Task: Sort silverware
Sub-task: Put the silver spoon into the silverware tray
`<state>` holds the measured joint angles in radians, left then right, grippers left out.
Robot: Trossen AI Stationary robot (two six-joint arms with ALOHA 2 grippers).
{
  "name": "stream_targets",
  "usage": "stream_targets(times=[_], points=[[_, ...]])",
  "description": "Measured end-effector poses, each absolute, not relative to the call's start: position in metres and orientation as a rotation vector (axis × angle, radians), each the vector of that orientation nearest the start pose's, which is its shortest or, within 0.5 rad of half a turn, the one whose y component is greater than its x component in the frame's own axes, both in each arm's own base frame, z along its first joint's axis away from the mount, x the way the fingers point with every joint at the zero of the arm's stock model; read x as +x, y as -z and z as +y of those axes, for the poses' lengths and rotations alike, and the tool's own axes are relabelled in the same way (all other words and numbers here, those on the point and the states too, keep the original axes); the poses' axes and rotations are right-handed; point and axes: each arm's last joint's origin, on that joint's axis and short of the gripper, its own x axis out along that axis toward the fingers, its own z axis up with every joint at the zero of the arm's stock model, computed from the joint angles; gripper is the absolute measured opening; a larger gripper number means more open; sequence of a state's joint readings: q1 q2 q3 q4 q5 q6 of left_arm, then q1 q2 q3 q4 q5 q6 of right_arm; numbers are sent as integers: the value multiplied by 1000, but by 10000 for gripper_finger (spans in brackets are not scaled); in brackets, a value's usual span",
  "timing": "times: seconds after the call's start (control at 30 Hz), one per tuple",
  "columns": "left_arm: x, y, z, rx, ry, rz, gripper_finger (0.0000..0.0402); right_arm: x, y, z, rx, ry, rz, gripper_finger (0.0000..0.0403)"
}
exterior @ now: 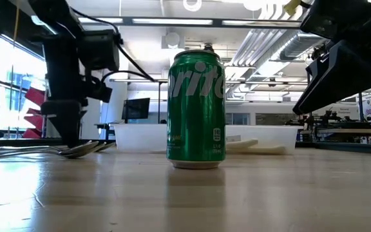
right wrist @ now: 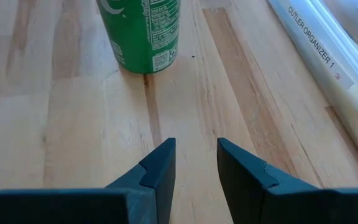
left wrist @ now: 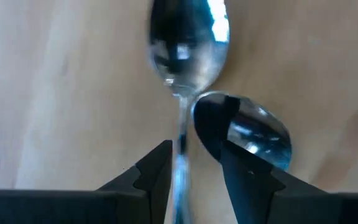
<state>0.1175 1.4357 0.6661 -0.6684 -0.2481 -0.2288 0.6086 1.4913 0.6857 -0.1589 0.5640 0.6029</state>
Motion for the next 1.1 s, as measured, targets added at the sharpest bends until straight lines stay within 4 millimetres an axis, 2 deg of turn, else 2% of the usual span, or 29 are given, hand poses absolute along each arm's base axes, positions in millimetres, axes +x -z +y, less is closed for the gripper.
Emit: stream_targets(times=[0.2, 0.47, 0.7, 1.1], points=[[210, -142, 42, -104, -465, 1417, 103, 226, -156, 139, 37, 197, 770, 103], [210, -144, 35, -208, -298, 1457, 102, 226, -156, 138, 36, 197, 771, 103], [212, -152, 36, -146, -339, 1483, 102, 226, -156, 138, 36, 197, 771, 103], [210, -153, 37, -66, -358, 1505, 109, 226, -156, 139, 36, 197, 772, 103]])
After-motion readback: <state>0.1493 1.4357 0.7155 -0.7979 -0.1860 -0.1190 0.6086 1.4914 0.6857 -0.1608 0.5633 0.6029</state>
